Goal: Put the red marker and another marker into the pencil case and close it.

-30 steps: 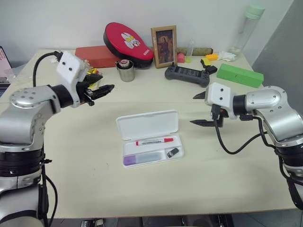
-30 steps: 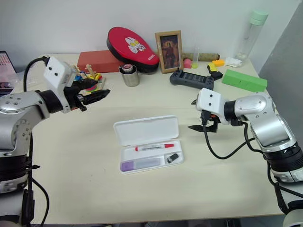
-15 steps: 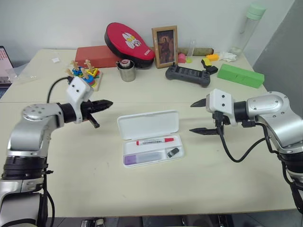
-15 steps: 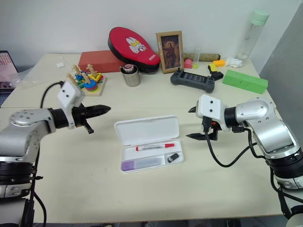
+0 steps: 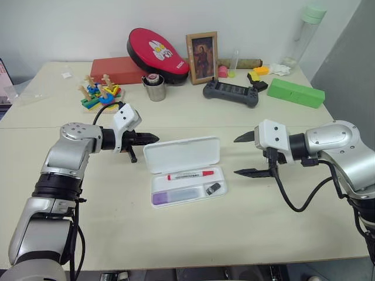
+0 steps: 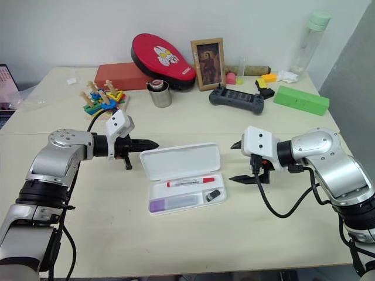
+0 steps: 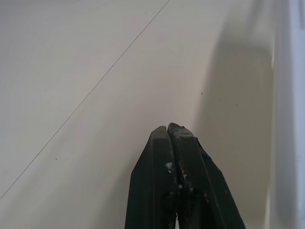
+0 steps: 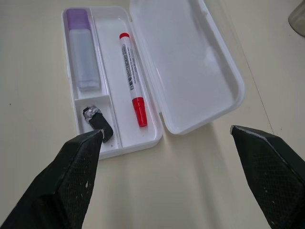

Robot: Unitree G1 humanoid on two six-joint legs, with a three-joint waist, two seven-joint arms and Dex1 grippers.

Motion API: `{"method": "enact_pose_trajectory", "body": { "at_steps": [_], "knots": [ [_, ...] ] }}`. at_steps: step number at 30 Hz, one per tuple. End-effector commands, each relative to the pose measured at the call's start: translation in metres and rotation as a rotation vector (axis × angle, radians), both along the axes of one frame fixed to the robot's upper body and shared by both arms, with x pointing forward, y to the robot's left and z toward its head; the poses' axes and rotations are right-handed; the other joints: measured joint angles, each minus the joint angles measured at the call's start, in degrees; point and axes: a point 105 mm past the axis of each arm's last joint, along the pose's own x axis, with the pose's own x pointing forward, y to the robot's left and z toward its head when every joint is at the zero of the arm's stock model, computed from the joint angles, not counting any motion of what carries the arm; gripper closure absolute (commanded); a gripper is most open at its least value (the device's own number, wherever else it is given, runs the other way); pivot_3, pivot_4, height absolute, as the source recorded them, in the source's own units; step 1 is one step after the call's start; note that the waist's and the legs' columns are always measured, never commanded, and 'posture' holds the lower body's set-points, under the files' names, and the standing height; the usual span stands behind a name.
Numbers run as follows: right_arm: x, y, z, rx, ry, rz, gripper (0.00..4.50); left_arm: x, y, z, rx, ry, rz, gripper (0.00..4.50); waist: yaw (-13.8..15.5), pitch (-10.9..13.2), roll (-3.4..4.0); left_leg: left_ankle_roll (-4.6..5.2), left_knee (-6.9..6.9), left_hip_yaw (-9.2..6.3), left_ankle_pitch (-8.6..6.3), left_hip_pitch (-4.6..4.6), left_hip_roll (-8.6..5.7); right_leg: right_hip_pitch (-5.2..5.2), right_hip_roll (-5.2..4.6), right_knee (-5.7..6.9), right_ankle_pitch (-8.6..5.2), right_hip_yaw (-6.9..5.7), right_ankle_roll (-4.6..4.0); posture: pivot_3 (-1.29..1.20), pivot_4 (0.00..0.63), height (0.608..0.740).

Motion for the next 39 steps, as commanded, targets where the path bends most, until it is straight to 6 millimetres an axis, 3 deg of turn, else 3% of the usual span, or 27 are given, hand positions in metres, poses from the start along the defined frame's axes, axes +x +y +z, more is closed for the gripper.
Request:
{"method": "enact_pose_trajectory", "body": {
  "at_steps": [1,7,20,27,39],
  "knots": [
    [-0.004,-0.007,0.002,-0.021,-0.034,-0.009,0.0,0.003,-0.014,0.014,-0.002,-0.049,-0.049,4.45,0.1,0.0,0.0,0.0,0.0,0.0,0.0,0.0,0.0,0.0,0.0,0.0,0.0,0.0,0.0,0.0,0.15,0.74],
    [-0.007,-0.01,-0.008,-0.043,-0.021,-0.016,0.0,-0.004,-0.034,0.022,-0.029,-0.045,-0.137,4.45,0.1,0.0,0.0,0.0,0.04,-0.01,0.0,0.0,0.0,0.02,0.0,0.0,0.0,0.0,0.01,0.0,0.15,0.74],
    [-0.014,-0.019,-0.013,-0.094,0.013,0.003,0.0,-0.013,-0.039,0.026,0.014,-0.041,-0.214,4.45,0.1,0.0,0.0,0.0,0.05,-0.01,0.0,0.0,0.0,0.04,0.0,0.01,0.0,0.0,0.01,0.0,0.15,0.74],
    [-0.011,-0.024,-0.011,-0.101,-0.003,-0.015,0.0,-0.031,-0.051,0.024,0.024,-0.039,-0.288,4.45,0.1,0.0,0.0,0.0,0.05,-0.01,0.0,0.0,0.0,0.04,0.0,0.0,0.0,0.0,0.01,0.0,0.15,0.74],
    [-0.012,-0.027,-0.013,-0.11,0.002,-0.017,0.0,-0.061,-0.068,0.004,0.01,0.044,-0.354,4.45,0.1,0.0,0.0,0.0,0.1,-0.03,0.0,0.03,0.0,0.12,0.0,-0.01,0.0,0.0,0.02,0.0,0.15,0.74]
  ]
}}
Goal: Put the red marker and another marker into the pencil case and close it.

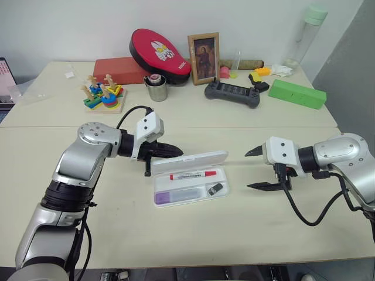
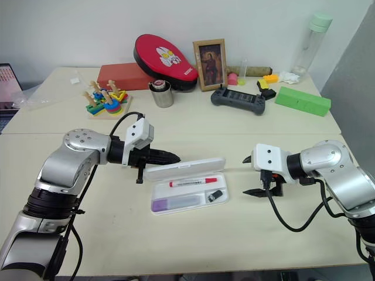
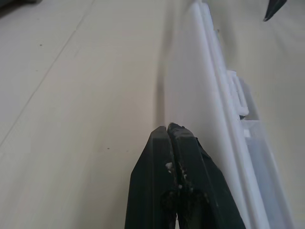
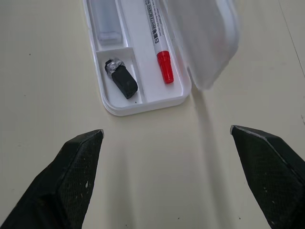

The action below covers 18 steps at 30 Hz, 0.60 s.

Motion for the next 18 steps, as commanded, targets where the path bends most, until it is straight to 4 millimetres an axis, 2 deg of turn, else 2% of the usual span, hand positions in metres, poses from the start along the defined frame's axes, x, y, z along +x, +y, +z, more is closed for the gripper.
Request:
{"method": "enact_pose_trajectory", "body": {
  "at_steps": [1,7,11,14,18],
  "knots": [
    [-0.001,-0.003,0.012,-0.005,-0.051,0.009,0.0,-0.013,-0.006,-0.004,0.006,0.011,-0.041,4.45,0.0,0.0,0.0,0.0,0.01,0.0,0.0,0.0,0.0,0.02,0.0,0.0,0.0,0.0,0.0,0.0,0.15,0.74],
    [-0.005,-0.005,0.011,-0.016,-0.044,0.016,0.0,-0.03,-0.012,-0.021,0.015,0.072,-0.068,4.45,0.0,0.0,0.0,0.0,0.02,-0.01,0.0,0.0,0.0,0.03,0.0,-0.02,0.0,0.0,0.0,0.0,0.15,0.74],
    [-0.005,-0.005,0.011,-0.016,-0.044,0.015,0.0,-0.031,-0.012,-0.024,0.016,0.075,-0.061,4.45,0.1,0.0,0.0,0.0,0.03,-0.01,0.0,0.01,0.0,0.02,0.0,0.0,0.0,0.0,0.0,0.0,0.15,0.74],
    [-0.006,-0.005,0.01,-0.018,-0.045,0.019,0.0,-0.033,-0.016,-0.047,0.059,0.083,-0.058,4.45,0.1,0.0,0.03,0.0,0.07,-0.01,0.0,0.01,0.0,0.04,0.0,-0.01,0.0,0.01,0.0,0.0,0.15,0.74],
    [-0.007,-0.006,0.01,-0.018,-0.042,0.017,0.0,-0.036,-0.02,-0.062,0.101,0.084,-0.064,4.45,0.2,0.0,0.06,0.0,0.06,0.0,0.0,0.03,0.0,0.07,0.0,-0.03,0.0,0.0,0.0,0.0,0.15,0.74]
  ]
}}
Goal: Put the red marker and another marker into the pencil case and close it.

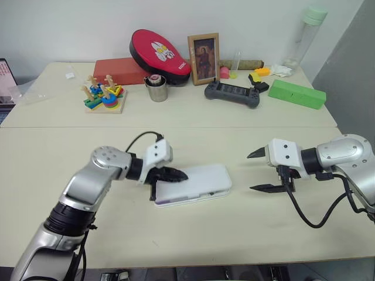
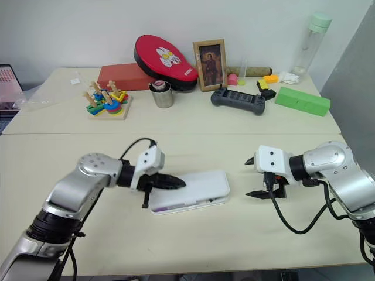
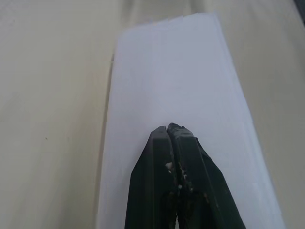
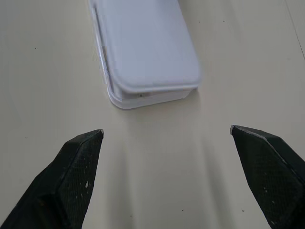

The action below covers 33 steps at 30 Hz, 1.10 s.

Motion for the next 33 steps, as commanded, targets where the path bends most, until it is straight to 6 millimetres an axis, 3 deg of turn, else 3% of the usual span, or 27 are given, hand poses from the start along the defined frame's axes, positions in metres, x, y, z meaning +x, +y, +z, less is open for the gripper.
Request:
{"method": "enact_pose_trajectory", "body": {
  "at_steps": [1,5,9,14,18,22,24,28,33],
  "knots": [
    [-0.002,0.0,0.013,-0.003,-0.059,0.016,0.0,-0.003,-0.005,-0.008,0.047,-0.036,-0.028,4.45,0.1,0.0,0.01,0.0,0.0,0.0,0.0,0.0,0.0,0.0,0.0,0.0,0.0,0.0,0.0,0.0,0.15,0.74],
    [-0.002,0.0,0.014,-0.002,-0.062,0.015,0.0,-0.008,-0.008,-0.022,0.095,-0.05,-0.065,4.45,0.2,-0.1,0.11,0.0,0.09,0.0,0.0,0.04,0.0,0.08,0.0,0.01,0.0,0.01,0.02,0.0,0.15,0.74],
    [-0.003,0.001,0.014,0.001,-0.063,0.016,0.0,-0.007,-0.011,-0.02,0.074,-0.065,-0.064,4.45,0.2,-0.1,0.16,0.0,0.22,0.0,0.0,0.04,0.0,0.13,0.0,0.01,-0.01,0.01,0.12,0.0,0.15,0.74],
    [-0.003,0.005,0.021,0.055,-0.053,0.008,0.0,-0.002,-0.008,0.02,-0.081,-0.087,0.012,4.45,0.2,-0.1,0.16,0.01,0.44,0.0,-0.01,0.02,0.0,0.18,0.0,0.03,0.0,0.04,0.29,0.0,0.15,0.74],
    [-0.001,0.009,0.027,0.121,-0.042,-0.017,0.0,-0.004,0.01,0.05,-0.185,-0.092,0.13,4.45,0.0,-0.1,0.16,0.02,0.47,-0.01,-0.01,-0.01,0.0,0.14,0.0,0.07,0.01,0.05,0.28,0.0,0.15,0.74],
    [-0.001,0.01,0.028,0.14,-0.037,-0.025,0.0,-0.003,0.018,0.058,-0.195,-0.1,0.209,4.45,0.0,-0.1,0.16,0.02,0.46,-0.01,-0.02,-0.01,0.0,0.15,0.0,0.05,0.01,0.04,0.28,0.0,0.15,0.74],
    [0.008,0.008,0.019,0.232,-0.021,-0.121,0.0,-0.01,0.028,0.062,-0.254,-0.138,0.332,4.45,0.0,-0.1,0.09,0.02,0.46,-0.01,-0.02,-0.01,-0.01,0.15,0.0,0.02,0.01,0.05,0.29,0.0,0.15,0.74],
    [0.01,0.0,0.004,0.374,0.084,-0.274,0.0,-0.026,0.058,0.047,-0.274,-0.176,0.581,4.45,-0.1,-0.1,0.1,0.05,0.44,0.0,-0.05,-0.04,0.0,0.13,0.0,0.02,0.1,0.08,0.11,0.0,0.15,0.74],
    [0.022,-0.013,-0.006,0.46,0.094,-0.432,0.0,-0.038,0.07,0.031,-0.328,-0.153,0.775,4.45,0.3,-0.1,0.09,0.05,0.57,-0.01,-0.04,-0.02,0.0,0.19,0.0,0.03,0.11,0.08,0.1,0.0,0.15,0.74]
  ]
}}
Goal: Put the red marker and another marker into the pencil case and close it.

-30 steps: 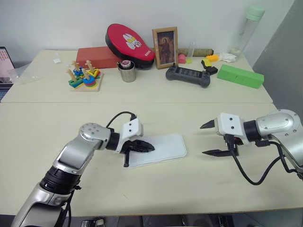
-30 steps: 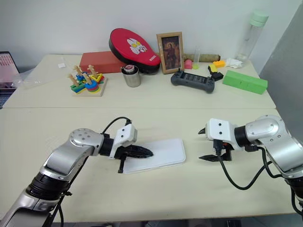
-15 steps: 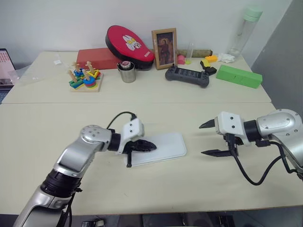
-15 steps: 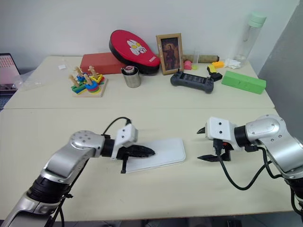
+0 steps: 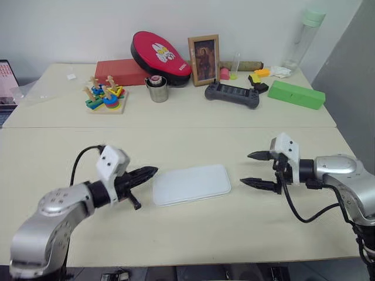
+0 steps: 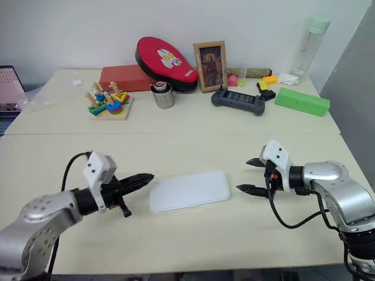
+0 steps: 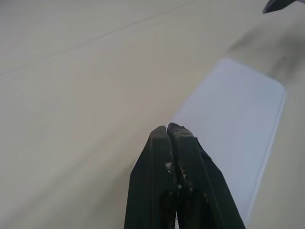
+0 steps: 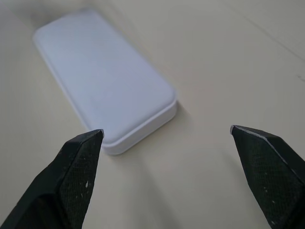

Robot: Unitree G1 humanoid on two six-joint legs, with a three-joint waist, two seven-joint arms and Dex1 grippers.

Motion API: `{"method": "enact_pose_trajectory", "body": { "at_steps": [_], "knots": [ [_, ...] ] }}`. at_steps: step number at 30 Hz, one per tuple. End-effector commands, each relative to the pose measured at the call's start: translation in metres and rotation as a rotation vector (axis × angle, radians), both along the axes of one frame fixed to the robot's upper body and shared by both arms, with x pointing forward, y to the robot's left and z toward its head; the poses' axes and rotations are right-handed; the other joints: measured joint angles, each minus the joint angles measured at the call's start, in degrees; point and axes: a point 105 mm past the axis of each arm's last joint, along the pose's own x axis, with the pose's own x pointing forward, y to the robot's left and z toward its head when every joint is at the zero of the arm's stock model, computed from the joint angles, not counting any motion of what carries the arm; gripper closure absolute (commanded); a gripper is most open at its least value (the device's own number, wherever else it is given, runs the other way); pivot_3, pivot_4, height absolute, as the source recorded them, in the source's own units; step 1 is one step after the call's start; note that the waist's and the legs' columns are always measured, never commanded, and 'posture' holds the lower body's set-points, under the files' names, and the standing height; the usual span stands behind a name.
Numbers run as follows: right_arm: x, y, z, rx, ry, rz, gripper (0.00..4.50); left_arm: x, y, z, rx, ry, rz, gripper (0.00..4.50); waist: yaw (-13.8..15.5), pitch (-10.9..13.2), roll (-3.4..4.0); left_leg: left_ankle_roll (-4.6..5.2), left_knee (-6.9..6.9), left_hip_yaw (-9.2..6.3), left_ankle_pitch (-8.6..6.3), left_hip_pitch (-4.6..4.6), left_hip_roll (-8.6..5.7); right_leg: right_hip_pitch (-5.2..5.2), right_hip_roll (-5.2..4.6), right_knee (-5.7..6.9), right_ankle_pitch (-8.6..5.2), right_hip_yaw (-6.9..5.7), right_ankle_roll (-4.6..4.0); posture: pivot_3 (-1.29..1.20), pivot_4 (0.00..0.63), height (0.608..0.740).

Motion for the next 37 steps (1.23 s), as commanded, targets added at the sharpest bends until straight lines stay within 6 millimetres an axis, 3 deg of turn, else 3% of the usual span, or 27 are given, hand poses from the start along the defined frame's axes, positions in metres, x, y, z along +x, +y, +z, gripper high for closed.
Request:
{"method": "enact_pose_trajectory", "body": {
  "at_steps": [1,6,13,23,25,37],
  "knots": [
    [0.009,-0.01,0.004,0.052,-0.027,-0.105,0.0,-0.003,0.012,0.006,-0.022,-0.057,0.131,4.45,0.1,0.0,-0.03,0.0,0.08,0.0,0.0,0.0,0.0,0.02,0.0,-0.03,-0.1,0.0,-0.05,0.0,0.15,0.74],
    [0.023,-0.022,0.003,0.14,0.014,-0.216,0.0,-0.003,0.049,-0.013,-0.056,-0.03,0.343,4.45,0.4,0.0,-0.04,0.0,0.24,0.05,0.03,0.03,-0.01,0.05,0.0,-0.06,0.03,0.08,-0.12,0.0,0.15,0.74],
    [0.019,-0.036,-0.03,0.091,0.055,-0.24,0.0,-0.019,0.082,-0.029,-0.072,0.017,0.505,4.45,0.8,0.0,-0.06,0.02,0.14,0.1,0.01,-0.02,-0.01,-0.02,0.0,-0.13,0.0,0.12,-0.29,0.0,0.15,0.74],
    [0.017,-0.044,-0.039,0.145,0.02,-0.323,0.0,-0.015,0.096,-0.028,-0.086,0.006,0.573,4.45,0.8,-0.1,-0.1,0.01,0.13,0.1,0.01,-0.02,-0.01,-0.05,-0.01,-0.12,-0.12,0.11,-0.14,0.0,0.15,0.74],
    [0.018,-0.047,-0.047,0.127,0.038,-0.359,0.0,-0.011,0.094,-0.028,-0.097,0.006,0.561,4.45,0.8,-0.1,-0.1,0.01,0.13,0.11,0.01,-0.02,-0.01,-0.05,-0.01,-0.13,-0.12,0.12,-0.13,0.0,0.15,0.74],
    [0.019,-0.047,-0.045,0.161,0.002,-0.4,0.0,0.003,0.088,-0.029,-0.106,0.011,0.513,4.45,0.8,-0.1,-0.1,0.01,0.08,0.11,0.01,-0.03,-0.01,-0.07,-0.01,-0.15,-0.13,0.12,-0.15,0.0,0.15,0.74]
  ]
}}
